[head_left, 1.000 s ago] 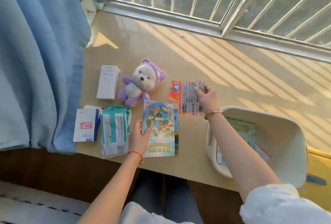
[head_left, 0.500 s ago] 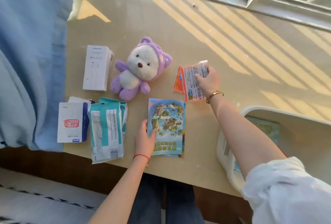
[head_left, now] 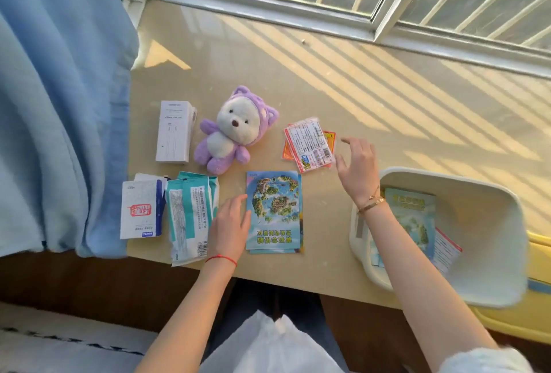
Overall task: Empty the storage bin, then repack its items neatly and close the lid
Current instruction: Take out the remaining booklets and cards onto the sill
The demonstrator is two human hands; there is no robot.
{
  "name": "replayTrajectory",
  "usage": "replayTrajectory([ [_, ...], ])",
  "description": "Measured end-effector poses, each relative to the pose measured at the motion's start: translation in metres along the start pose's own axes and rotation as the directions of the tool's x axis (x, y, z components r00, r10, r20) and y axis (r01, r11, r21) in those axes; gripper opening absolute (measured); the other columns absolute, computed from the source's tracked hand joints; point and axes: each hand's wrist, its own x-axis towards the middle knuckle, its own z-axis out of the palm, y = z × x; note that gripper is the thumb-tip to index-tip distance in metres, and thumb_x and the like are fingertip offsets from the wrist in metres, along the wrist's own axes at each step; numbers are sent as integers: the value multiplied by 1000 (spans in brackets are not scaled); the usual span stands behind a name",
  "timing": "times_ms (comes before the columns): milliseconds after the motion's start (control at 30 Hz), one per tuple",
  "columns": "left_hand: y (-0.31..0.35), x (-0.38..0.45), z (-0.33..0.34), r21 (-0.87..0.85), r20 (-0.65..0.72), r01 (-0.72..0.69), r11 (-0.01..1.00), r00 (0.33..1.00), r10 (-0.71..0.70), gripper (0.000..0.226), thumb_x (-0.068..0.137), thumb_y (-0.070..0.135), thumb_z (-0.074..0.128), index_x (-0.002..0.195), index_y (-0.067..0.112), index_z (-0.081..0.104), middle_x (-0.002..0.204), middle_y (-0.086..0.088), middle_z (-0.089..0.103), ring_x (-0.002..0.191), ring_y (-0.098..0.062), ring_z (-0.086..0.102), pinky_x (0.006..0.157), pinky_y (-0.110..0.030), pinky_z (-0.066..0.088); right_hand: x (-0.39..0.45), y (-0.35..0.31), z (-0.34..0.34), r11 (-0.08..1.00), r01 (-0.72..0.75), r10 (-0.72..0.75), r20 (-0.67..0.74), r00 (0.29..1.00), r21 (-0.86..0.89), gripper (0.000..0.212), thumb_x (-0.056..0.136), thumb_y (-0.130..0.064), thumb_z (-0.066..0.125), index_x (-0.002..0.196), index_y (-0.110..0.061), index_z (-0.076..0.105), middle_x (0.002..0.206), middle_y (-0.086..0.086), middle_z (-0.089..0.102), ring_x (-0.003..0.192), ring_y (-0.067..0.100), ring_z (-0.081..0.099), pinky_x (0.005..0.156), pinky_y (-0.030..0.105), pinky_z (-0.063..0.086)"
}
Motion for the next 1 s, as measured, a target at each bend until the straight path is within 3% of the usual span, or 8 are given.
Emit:
replayTrajectory([
  [267, 39, -34, -72, 106, 2, -247, 963, 969, 248, 31, 91, 22, 57, 121, 16, 56, 110, -4, 61, 100, -21, 59, 79, -36, 50, -119, 5, -91, 998, -28, 25, -67, 997, -48, 30, 85, -9, 65, 115, -7, 61, 110, 8, 63, 109, 26, 52, 99, 34, 41],
  [467, 74, -64, -90, 125, -6, -365, 923, 930, 368, 30, 90, 23, 59, 120, 19, 57, 112, 0, 62, 101, -17, 59, 81, -34, 52, -187, 32, -136, 993, -111, 107, -120, 987, -29, 27, 86, -11, 66, 112, -8, 63, 110, 7, 64, 109, 25, 54, 98, 34, 43],
  [767, 166, -101, -42, 102, -49, -359, 928, 930, 365, 30, 89, 19, 62, 119, 18, 61, 113, -3, 63, 104, -22, 58, 86, -38, 51, -227, 130, -189, 979, -202, 200, -80, 977, -18, 28, 87, -13, 66, 115, -10, 63, 112, 5, 64, 111, 23, 55, 96, 29, 43],
  [1000, 232, -128, 31, 102, -101, -280, 955, 952, 289, 30, 88, 18, 62, 118, 16, 60, 114, -6, 63, 104, -26, 59, 84, -39, 50, -217, 206, -226, 984, -173, 174, 12, 985, -39, 33, 90, -17, 64, 122, -13, 58, 120, 4, 60, 116, 19, 51, 98, 22, 36],
])
